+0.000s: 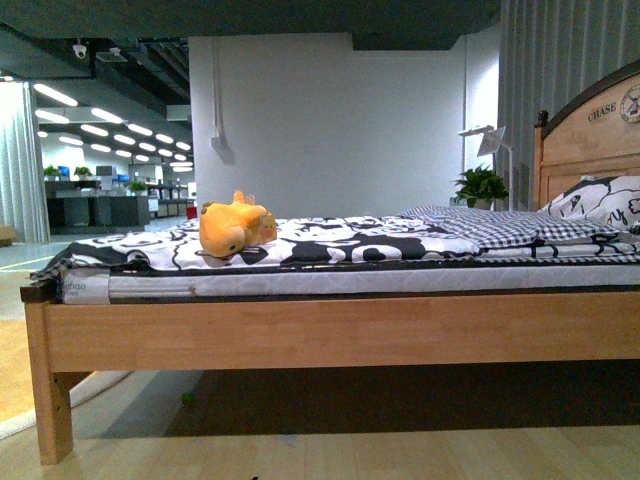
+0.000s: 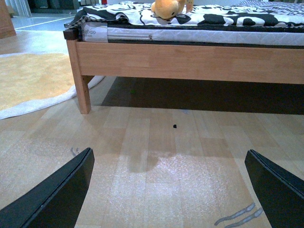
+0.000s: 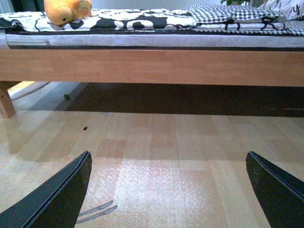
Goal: Put away toys
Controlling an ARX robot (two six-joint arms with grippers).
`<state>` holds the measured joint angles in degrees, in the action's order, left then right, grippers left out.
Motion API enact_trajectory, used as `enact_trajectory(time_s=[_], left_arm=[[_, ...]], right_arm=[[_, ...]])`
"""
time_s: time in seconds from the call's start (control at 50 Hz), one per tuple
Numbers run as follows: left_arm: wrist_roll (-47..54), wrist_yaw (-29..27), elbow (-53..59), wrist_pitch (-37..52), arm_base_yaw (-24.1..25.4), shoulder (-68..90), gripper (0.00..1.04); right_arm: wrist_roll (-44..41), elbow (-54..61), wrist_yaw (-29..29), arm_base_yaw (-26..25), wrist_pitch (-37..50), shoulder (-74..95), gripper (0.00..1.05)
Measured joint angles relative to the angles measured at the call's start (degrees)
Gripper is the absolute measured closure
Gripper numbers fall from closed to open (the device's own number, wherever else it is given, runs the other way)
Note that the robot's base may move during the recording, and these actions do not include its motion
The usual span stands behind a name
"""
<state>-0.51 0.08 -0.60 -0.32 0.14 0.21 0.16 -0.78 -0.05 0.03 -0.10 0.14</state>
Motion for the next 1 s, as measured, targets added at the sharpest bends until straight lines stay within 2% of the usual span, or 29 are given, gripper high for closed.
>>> enact_trajectory(time_s=[0.999], left_arm=[[0.0,-0.1,0.0,0.0,0.0,0.0,0.06]], right_arm=[[0.0,0.0,0.0,0.0,0.0,0.0,0.06]])
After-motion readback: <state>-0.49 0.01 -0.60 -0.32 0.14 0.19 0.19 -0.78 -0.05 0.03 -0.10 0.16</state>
